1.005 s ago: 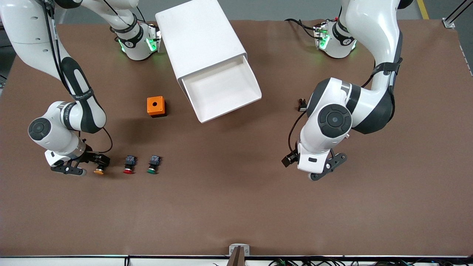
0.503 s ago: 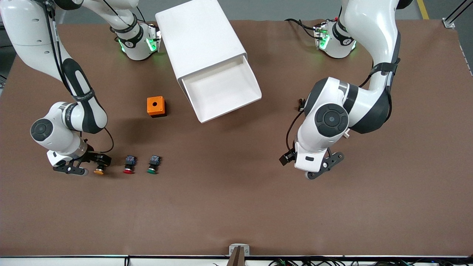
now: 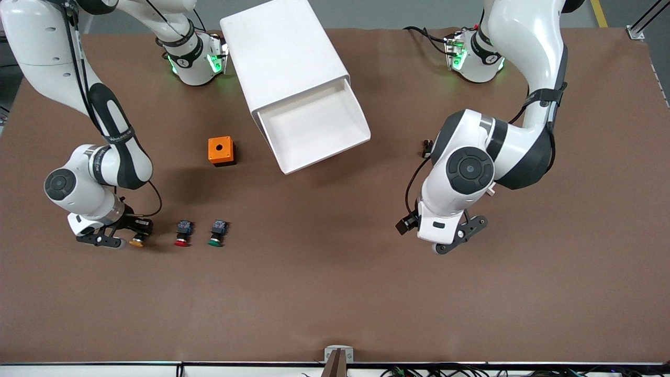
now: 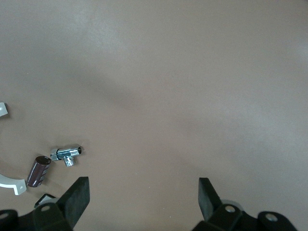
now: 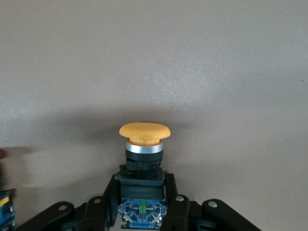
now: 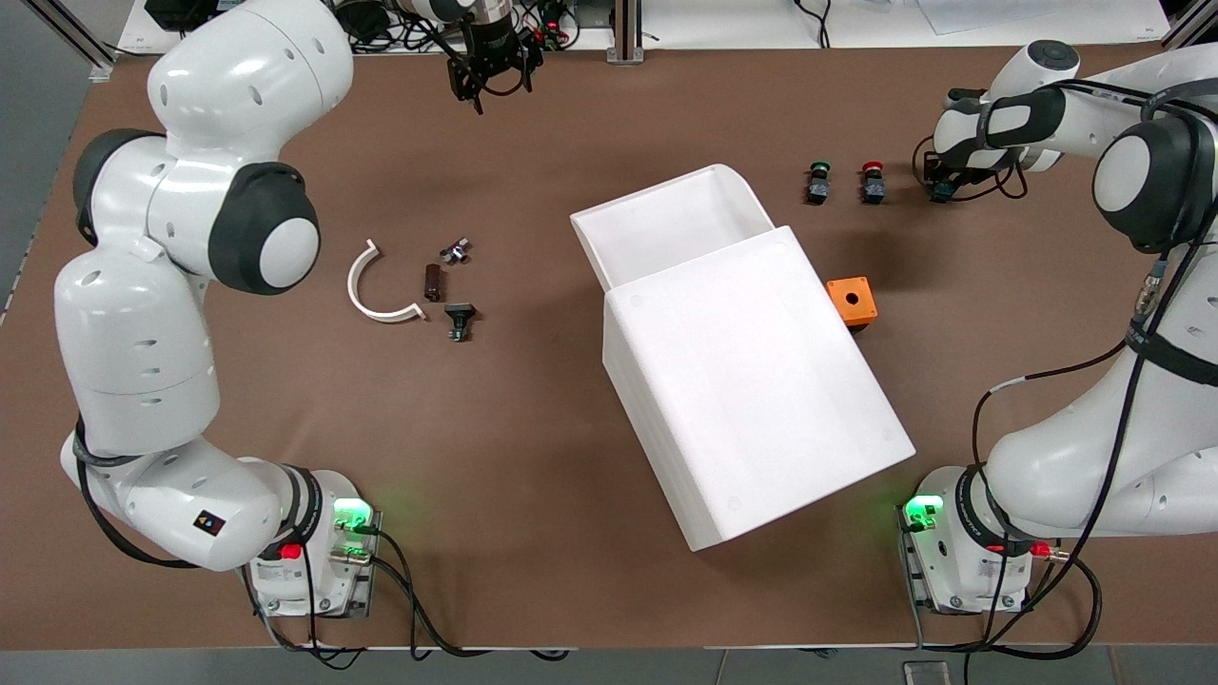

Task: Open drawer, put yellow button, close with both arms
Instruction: 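Lower the right gripper onto the yellow button and grasp it, then lift the yellow button with the right gripper and carry it over the drawer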

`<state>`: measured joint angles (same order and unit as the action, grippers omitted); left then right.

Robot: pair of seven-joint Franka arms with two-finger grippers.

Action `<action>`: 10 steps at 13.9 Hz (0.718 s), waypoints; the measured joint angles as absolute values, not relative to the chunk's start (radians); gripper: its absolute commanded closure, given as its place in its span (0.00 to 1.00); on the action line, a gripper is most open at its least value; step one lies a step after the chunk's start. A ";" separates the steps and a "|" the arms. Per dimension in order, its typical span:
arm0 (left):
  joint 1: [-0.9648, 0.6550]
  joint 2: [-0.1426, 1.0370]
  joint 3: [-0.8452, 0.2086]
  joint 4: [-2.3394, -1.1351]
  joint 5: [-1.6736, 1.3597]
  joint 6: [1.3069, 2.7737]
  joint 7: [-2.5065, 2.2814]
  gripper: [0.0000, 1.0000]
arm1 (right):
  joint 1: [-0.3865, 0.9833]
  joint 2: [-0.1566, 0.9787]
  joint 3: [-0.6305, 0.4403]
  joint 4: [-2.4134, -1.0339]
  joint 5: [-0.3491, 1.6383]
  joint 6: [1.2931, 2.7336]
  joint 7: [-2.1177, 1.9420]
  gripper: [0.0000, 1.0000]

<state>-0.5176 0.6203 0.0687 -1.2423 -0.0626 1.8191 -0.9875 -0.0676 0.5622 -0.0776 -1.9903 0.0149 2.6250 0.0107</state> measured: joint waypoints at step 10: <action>-0.516 0.620 0.069 -1.243 -0.063 1.819 -0.987 0.01 | -0.065 0.478 -0.070 -1.862 0.015 2.319 0.021 1.00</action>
<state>-0.5164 0.6198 0.0687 -1.2428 -0.0626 1.8191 -0.9875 -0.0655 0.4781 -0.0703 -1.8620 0.0152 2.3190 0.0206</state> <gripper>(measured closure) 0.004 0.590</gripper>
